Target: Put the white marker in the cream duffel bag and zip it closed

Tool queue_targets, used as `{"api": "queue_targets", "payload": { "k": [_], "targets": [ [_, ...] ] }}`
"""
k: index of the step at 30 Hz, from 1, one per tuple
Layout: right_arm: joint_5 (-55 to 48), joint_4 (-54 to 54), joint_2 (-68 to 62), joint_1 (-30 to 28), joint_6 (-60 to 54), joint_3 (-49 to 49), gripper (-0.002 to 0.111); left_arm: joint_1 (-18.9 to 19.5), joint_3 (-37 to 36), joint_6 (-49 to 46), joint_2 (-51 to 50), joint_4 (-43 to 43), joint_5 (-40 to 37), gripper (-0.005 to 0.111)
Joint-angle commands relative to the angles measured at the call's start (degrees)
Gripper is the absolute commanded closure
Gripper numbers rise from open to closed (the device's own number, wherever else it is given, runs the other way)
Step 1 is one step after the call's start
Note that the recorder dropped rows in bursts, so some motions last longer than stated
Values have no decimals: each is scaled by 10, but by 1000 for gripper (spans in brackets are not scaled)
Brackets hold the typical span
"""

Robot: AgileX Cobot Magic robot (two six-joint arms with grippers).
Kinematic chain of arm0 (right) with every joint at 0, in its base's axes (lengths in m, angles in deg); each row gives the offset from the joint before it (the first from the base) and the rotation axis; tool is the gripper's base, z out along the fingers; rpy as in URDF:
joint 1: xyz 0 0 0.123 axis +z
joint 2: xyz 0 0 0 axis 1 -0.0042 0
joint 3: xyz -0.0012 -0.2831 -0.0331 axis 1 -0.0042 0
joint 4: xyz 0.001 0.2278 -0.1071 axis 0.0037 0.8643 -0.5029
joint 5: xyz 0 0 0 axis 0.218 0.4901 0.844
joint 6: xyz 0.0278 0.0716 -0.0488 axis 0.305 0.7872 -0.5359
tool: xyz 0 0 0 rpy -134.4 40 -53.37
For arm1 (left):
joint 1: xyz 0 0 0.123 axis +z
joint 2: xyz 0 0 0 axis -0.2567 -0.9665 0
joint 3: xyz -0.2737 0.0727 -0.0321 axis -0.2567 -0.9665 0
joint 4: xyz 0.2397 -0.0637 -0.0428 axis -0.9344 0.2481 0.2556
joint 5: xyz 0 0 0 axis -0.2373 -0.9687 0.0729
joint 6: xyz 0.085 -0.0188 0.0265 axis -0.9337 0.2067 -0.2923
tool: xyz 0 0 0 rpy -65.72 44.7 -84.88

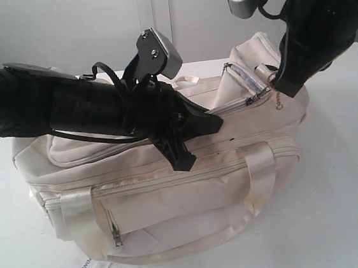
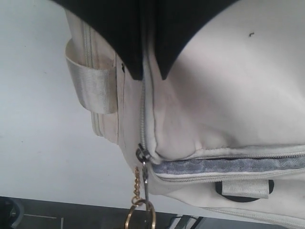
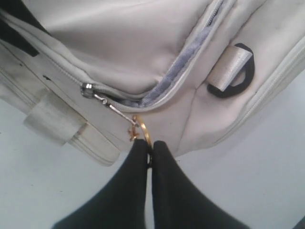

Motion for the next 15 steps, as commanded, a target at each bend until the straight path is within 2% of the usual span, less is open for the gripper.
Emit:
{"api": "queue_targets", "payload": {
  "k": [1, 15],
  "targets": [
    [8, -37, 6, -17, -4, 0, 108, -1, -2, 7, 9, -6, -8, 107],
    [45, -42, -26, -17, -4, 0, 108, -1, -2, 7, 9, -6, -9, 107]
  ]
}}
